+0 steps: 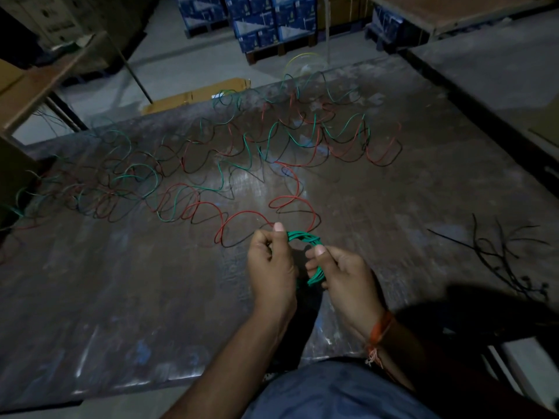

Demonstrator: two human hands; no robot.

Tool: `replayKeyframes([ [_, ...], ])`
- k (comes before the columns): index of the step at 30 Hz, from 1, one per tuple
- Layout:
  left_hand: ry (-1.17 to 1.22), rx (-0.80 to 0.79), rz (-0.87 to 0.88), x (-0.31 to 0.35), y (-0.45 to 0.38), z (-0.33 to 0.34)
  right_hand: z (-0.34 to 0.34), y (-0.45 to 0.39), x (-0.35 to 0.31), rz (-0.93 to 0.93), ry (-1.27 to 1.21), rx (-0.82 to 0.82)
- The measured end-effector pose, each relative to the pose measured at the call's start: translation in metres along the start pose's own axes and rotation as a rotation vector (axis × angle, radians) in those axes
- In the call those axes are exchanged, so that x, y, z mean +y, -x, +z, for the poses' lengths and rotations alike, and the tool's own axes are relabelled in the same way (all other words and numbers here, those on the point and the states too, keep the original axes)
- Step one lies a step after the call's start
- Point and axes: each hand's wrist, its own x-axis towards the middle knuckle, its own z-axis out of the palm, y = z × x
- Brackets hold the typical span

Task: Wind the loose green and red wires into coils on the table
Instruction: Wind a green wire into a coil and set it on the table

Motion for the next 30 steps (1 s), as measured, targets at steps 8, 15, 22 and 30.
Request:
replayKeyframes([
  [8, -0.045, -0.102, 0.015, 0.002, -0.015, -0.008, -0.004, -0.002, 0.017, 0.069, -0.382, -0.266],
  [15, -0.048, -0.214, -0.077, -0.001, -0.022, -0.011, -0.016, -0.003, 0.020, 0.043, -0.153, -0.221],
  [22, -0.033, -0.328, -0.110, 0.007, -0.029, -0.005, -0.028, -0.028, 0.020, -0.080, -0.014, -0.110],
  [30, 0.041, -0.570, -0.106, 0.029, -0.040, -0.012, -0.009, -0.020, 0.001, -0.146, -0.142, -0.012],
])
